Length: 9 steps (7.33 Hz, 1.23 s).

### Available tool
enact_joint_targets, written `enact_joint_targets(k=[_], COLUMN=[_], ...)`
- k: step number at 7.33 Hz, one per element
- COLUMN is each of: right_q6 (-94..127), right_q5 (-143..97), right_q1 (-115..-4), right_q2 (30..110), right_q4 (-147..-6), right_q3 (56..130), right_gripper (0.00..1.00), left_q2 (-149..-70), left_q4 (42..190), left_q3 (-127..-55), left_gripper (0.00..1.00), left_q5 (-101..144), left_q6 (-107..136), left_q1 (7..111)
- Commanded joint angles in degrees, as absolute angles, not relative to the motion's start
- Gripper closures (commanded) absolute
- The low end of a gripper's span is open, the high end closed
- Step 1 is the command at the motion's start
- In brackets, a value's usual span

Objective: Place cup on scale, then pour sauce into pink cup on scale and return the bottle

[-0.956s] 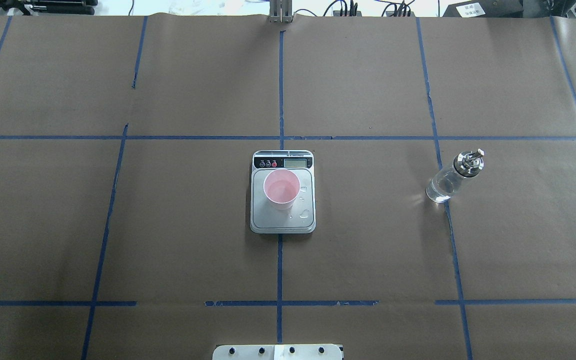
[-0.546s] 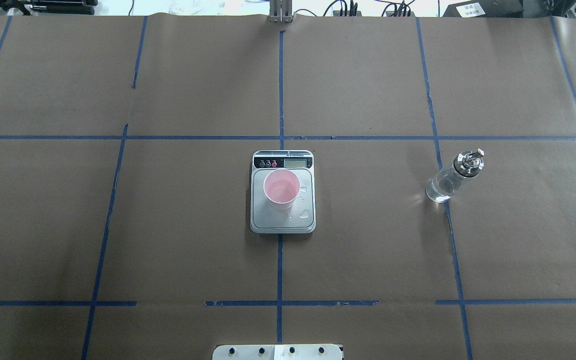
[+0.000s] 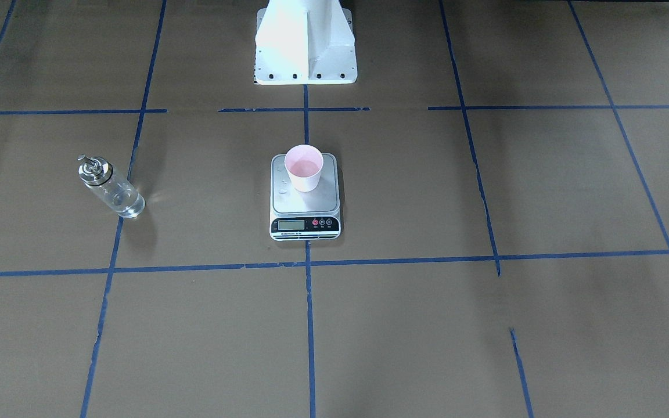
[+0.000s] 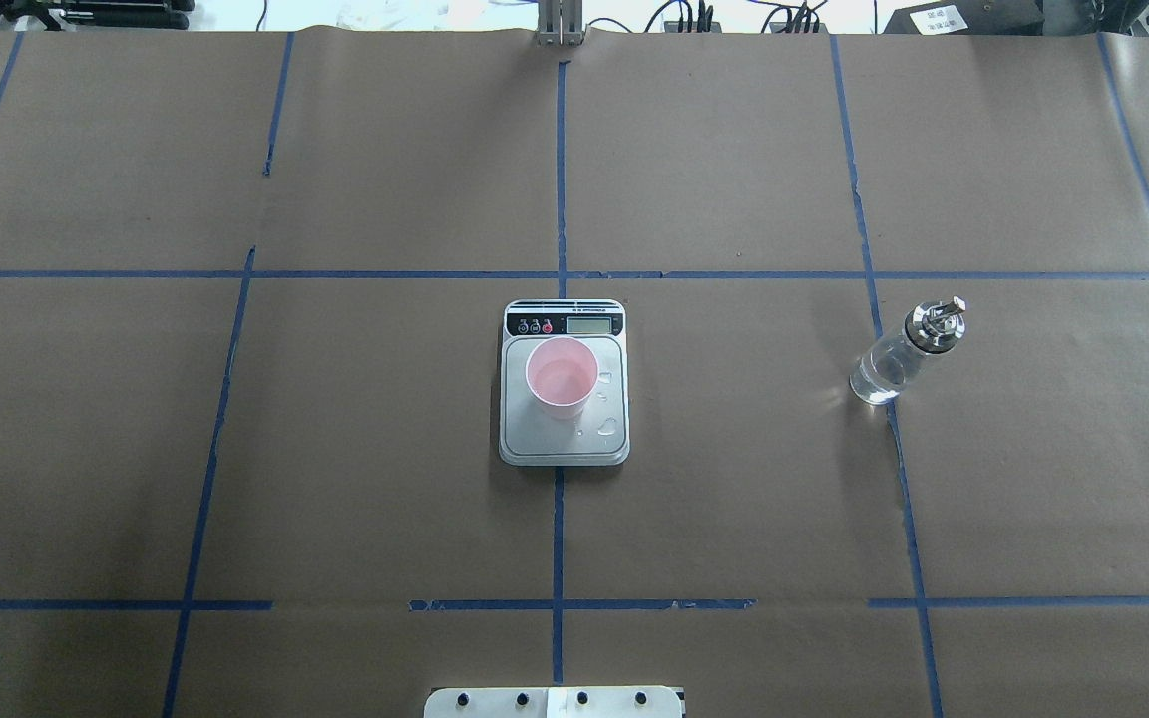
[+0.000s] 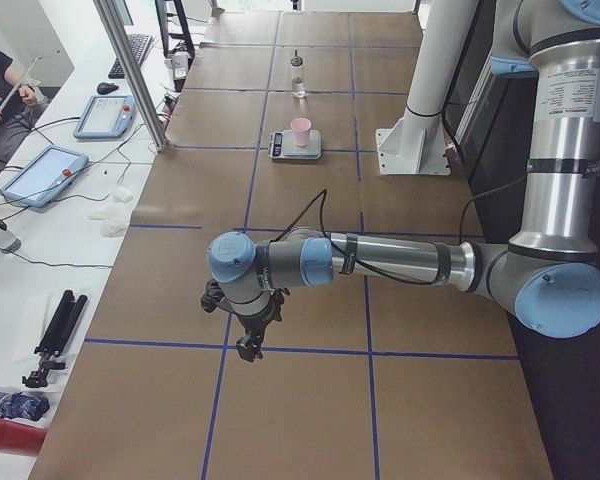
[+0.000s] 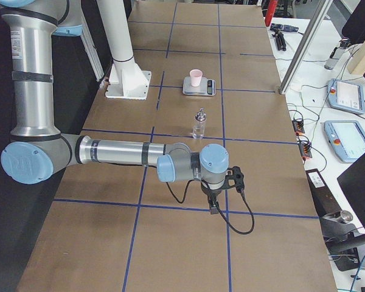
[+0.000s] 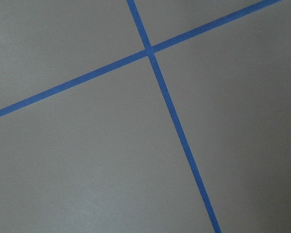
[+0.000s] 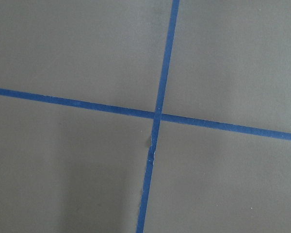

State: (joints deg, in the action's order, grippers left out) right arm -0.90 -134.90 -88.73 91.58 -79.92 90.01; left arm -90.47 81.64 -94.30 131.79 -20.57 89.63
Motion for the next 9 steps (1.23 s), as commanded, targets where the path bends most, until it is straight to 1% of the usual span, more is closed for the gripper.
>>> enact_joint_targets(k=[1,6,9], right_q6=[0.7,0.88,0.88], right_q5=[-134.82,-135.0,-134.91], right_q1=[-88.51,-88.51,-88.51], right_q2=[91.5,91.58,91.49], right_q4=[-78.31,-78.31,-78.31], right_q3=[89.65,89.74,89.74], right_gripper=[0.0,0.0,0.0], left_q2=[-90.44,-90.53,-90.62], left_q4=[85.59,85.78,85.96], left_q3=[-94.48,-94.48,-95.97], left_gripper=[0.0,0.0,0.0], left_q5=[132.97,133.15,133.24], left_q6=[-13.64,-12.92,-5.63], left_q1=[89.82,90.0,90.0])
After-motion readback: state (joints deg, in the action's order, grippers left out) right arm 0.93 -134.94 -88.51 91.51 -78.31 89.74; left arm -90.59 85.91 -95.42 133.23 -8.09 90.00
